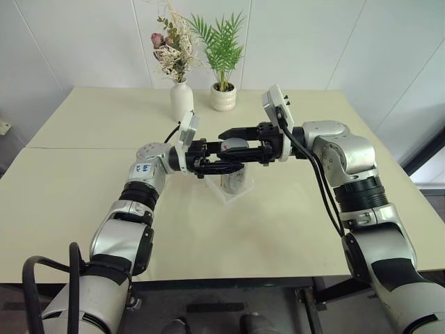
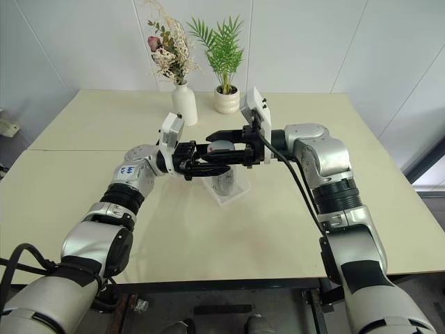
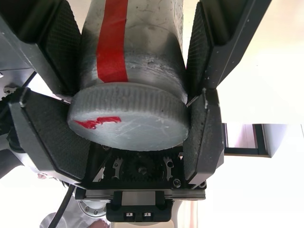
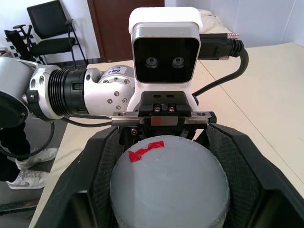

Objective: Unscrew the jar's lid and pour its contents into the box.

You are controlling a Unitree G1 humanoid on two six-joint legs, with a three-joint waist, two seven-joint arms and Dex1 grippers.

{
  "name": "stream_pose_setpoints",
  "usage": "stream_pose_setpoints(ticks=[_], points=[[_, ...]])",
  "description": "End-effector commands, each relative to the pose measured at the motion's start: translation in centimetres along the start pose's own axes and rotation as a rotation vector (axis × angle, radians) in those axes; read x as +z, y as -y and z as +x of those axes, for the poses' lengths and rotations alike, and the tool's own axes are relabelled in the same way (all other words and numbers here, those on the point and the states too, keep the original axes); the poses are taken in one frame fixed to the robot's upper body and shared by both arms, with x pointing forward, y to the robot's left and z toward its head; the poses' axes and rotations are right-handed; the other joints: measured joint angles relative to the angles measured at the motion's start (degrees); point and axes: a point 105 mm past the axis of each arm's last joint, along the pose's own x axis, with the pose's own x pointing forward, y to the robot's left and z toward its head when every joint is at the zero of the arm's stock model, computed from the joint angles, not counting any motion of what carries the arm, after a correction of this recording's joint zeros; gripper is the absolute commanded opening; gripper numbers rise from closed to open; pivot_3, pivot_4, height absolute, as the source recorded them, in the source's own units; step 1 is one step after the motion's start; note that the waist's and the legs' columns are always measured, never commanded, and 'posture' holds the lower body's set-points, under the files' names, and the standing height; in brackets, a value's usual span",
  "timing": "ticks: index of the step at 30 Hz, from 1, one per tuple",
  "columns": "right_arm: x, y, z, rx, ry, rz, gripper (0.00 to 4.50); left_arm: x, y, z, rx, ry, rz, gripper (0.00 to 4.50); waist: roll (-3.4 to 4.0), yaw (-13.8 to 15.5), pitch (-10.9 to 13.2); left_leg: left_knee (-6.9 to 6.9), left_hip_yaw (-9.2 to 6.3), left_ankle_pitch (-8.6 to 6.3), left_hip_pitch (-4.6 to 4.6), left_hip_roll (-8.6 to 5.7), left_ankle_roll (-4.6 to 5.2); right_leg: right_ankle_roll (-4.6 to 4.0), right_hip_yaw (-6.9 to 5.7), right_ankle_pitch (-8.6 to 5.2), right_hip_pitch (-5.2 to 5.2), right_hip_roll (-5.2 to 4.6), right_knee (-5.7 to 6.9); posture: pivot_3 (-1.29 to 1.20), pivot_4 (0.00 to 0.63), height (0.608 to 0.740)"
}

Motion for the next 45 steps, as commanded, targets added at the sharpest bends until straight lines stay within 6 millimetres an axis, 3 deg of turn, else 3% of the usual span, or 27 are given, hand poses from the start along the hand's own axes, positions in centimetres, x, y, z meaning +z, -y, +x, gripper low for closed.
stream_pose_setpoints(ticks=[1,22,45], points=[[3.8,1.1,-2.1,-0.093,0.061,-0.121,2.59,-0.7,1.5,-0.1,-0.121,-0.028,-0.004,2.61,0.00,0.0,0.0,0.00,0.00,0.00,0.00,0.00,0.00,0.00,0.00,0.00,0.00,0.00,0.00,0.00,0.150,0.740],[6.2,2.0,-3.0,-0.126,0.082,-0.177,2.59,-1.4,1.9,-0.1,-0.130,-0.044,-0.007,2.61,0.01,-0.1,0.0,0.00,0.00,0.00,0.00,0.00,0.00,0.00,0.00,0.00,0.00,0.00,0.00,0.00,0.150,0.740],[7.9,1.1,-3.7,-0.063,0.103,-0.228,2.59,-2.0,2.2,-0.2,-0.139,-0.054,-0.021,2.61,0.02,-0.1,0.0,0.01,0.00,0.00,0.00,0.00,-0.01,0.00,0.00,0.00,-0.01,0.00,0.01,0.00,0.150,0.740]])
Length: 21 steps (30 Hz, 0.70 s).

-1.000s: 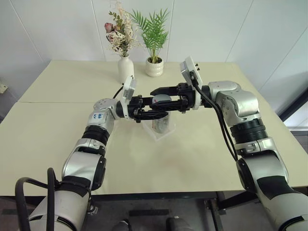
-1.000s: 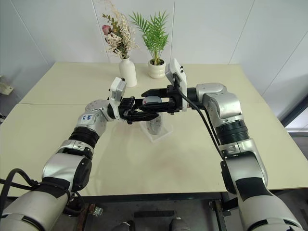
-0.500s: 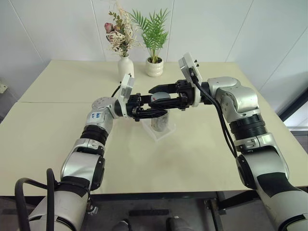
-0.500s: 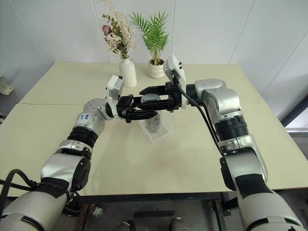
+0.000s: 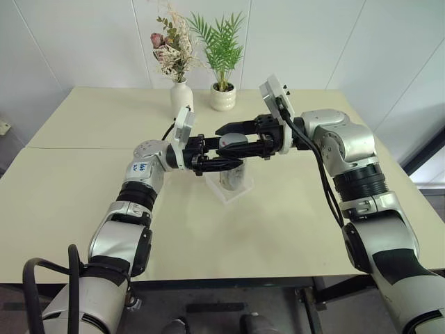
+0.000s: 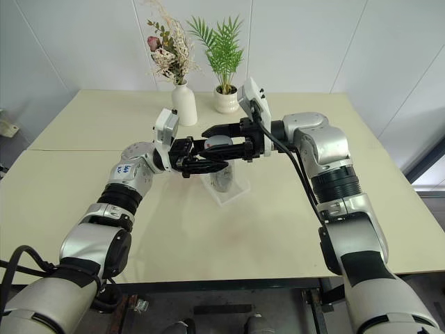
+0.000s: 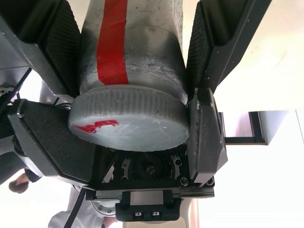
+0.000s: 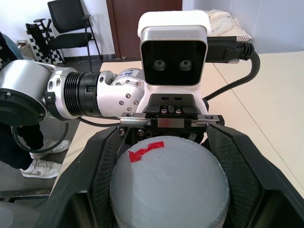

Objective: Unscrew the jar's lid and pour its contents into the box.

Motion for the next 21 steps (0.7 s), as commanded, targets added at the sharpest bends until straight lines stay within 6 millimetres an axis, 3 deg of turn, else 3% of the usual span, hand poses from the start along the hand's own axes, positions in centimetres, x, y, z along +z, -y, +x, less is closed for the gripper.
stream_pose_setpoints(ticks=[1,21], points=[[6.5,1.0,-4.0,-0.145,0.106,-0.203,2.59,-2.9,2.1,-0.2,-0.132,-0.086,-0.070,2.61,0.00,0.0,0.0,0.00,0.00,0.00,0.00,0.00,0.00,0.00,0.00,0.00,0.00,0.00,0.00,0.00,0.150,0.740],[7.6,1.7,-4.6,-0.167,0.115,-0.241,2.58,-3.6,2.7,-0.3,-0.144,-0.088,-0.083,2.61,0.38,-0.3,0.3,0.03,0.01,-0.02,0.01,-0.01,-0.04,-0.01,0.01,-0.01,0.00,-0.02,0.02,0.00,0.150,0.740]])
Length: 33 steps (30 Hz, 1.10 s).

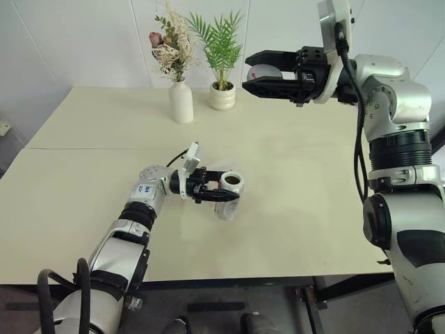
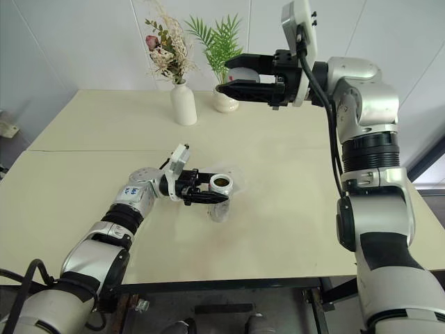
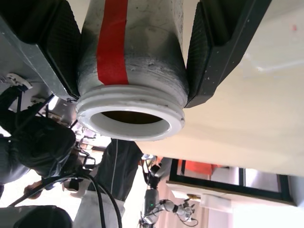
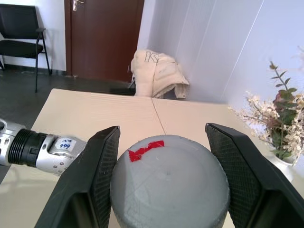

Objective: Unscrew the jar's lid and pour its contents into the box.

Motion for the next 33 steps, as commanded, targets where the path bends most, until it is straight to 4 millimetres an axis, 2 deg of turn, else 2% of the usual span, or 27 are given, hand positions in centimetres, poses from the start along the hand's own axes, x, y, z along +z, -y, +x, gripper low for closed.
stream_pose_setpoints(ticks=[1,7,17,21,24,33], points=[[0.7,-0.1,-0.1,0.003,0.018,-0.027,2.58,1.8,0.9,0.2,-0.115,0.027,0.076,2.61,0.00,0.0,0.0,0.00,0.00,0.00,0.00,0.00,0.00,0.00,0.00,0.00,-0.01,0.00,0.01,0.00,0.150,0.740],[0.3,-0.3,-0.7,-0.020,0.020,-0.014,2.58,4.2,0.3,0.3,-0.095,0.102,0.129,2.61,0.01,0.2,0.0,-0.03,0.00,0.00,0.00,0.00,0.00,0.01,0.00,0.00,-0.01,0.00,-0.02,0.00,0.150,0.740],[-0.6,-0.1,-2.4,-0.101,-0.008,-0.002,2.58,6.3,0.3,0.0,-0.094,0.138,0.172,2.61,0.01,0.2,0.0,-0.02,0.00,0.00,0.00,0.00,0.00,0.02,0.00,-0.01,-0.01,0.00,-0.01,0.00,0.150,0.740],[-1.6,0.6,-3.9,-0.186,-0.033,0.007,2.58,8.0,0.4,0.0,-0.088,0.172,0.201,2.61,0.01,0.4,0.0,-0.01,0.00,0.00,0.00,-0.01,0.00,0.02,-0.01,-0.01,0.00,0.00,-0.02,0.00,0.150,0.740],[-2.0,0.8,-4.5,-0.220,-0.048,0.006,2.58,8.5,0.4,-0.1,-0.080,0.184,0.210,2.61,0.01,0.3,0.0,-0.02,0.00,0.01,0.00,-0.01,0.00,0.02,-0.01,-0.01,0.01,0.00,-0.02,0.00,0.150,0.740],[-5.8,1.0,-8.0,-0.445,-0.148,0.027,2.58,11.3,0.0,-1.1,0.005,0.236,0.261,2.61,0.02,0.3,0.0,0.01,-0.01,0.01,0.00,-0.01,-0.01,0.03,0.01,-0.02,0.01,0.01,0.00,0.00,0.150,0.740]])
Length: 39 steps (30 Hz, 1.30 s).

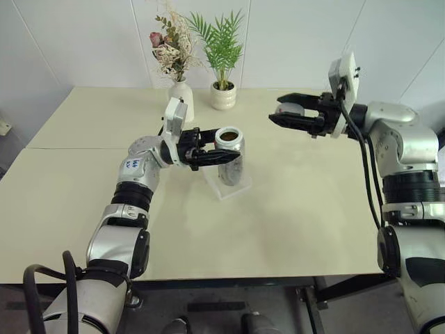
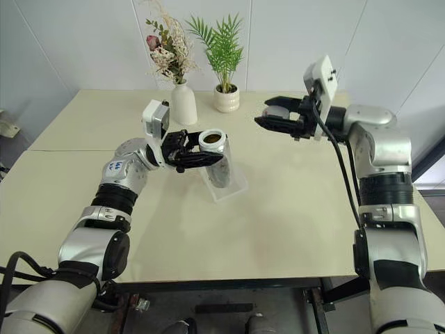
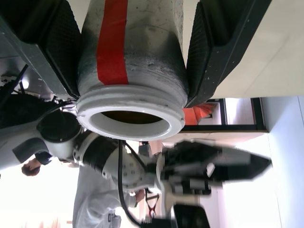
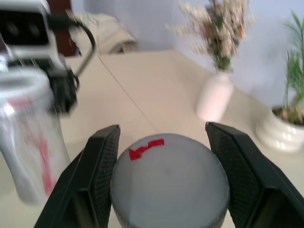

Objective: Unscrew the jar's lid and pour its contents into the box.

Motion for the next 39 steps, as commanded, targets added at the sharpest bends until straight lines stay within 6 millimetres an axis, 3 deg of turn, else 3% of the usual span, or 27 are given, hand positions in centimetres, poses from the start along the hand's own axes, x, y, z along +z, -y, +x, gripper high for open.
stream_pose_setpoints(ticks=[1,7,11,19,25,30,38,39], points=[[0.8,0.5,-1.8,-0.105,0.021,-0.053,2.58,3.1,-0.3,0.2,-0.003,0.033,0.094,2.61,0.00,0.1,0.0,0.00,0.00,0.00,0.00,0.00,0.00,0.00,0.00,0.00,-0.01,0.00,0.01,0.00,0.150,0.740],[-2.8,-0.2,-3.1,-0.226,-0.053,-0.015,2.58,3.3,-1.1,-0.6,0.057,0.025,0.097,2.61,0.00,0.1,0.0,0.00,0.00,0.01,0.01,0.00,0.00,0.01,0.01,-0.01,0.01,0.00,0.01,0.00,0.150,0.740],[-6.5,-1.2,-3.6,-0.355,-0.109,0.029,2.58,3.1,-1.7,-1.0,0.101,0.013,0.080,2.61,0.00,0.1,0.0,0.02,-0.02,0.01,0.03,0.00,0.00,0.02,0.01,-0.01,0.05,0.00,0.02,0.00,0.150,0.740],[-11.4,-1.5,-4.5,-0.597,-0.126,0.144,2.58,3.5,-3.5,-1.4,0.216,0.021,0.089,2.61,0.00,0.1,0.0,0.09,-0.01,0.04,0.04,-0.02,0.03,0.06,0.04,0.02,0.06,0.00,0.06,0.00,0.150,0.740],[-14.6,-1.3,-5.8,-0.742,-0.141,0.175,2.58,3.4,-3.5,-1.8,0.221,0.021,0.075,2.61,0.00,0.1,0.0,0.04,-0.01,0.04,0.03,-0.03,0.03,0.06,0.04,0.02,0.07,0.00,0.02,0.00,0.150,0.740],[-16.4,-1.0,-6.8,-0.854,-0.156,0.137,2.58,3.3,-3.5,-2.3,0.223,0.007,0.064,2.61,0.00,0.0,0.0,0.04,-0.01,0.05,0.06,-0.03,0.03,0.07,0.04,0.02,0.07,0.01,0.06,0.00,0.150,0.740],[-18.9,-2.3,-6.9,-0.869,-0.219,0.129,2.58,3.3,-3.4,-2.8,0.231,-0.011,0.065,2.61,0.00,0.0,0.0,0.04,-0.01,0.05,0.08,-0.02,0.02,0.07,0.04,0.02,0.09,0.02,0.08,0.00,0.150,0.740],[-18.9,-2.3,-7.0,-0.873,-0.222,0.129,2.93,3.3,-3.4,-2.8,0.232,-0.014,0.066,2.61,0.00,0.0,0.0,0.05,-0.01,0.05,0.08,-0.03,0.02,0.07,0.04,0.02,0.10,0.02,0.08,0.00,0.150,0.740]])
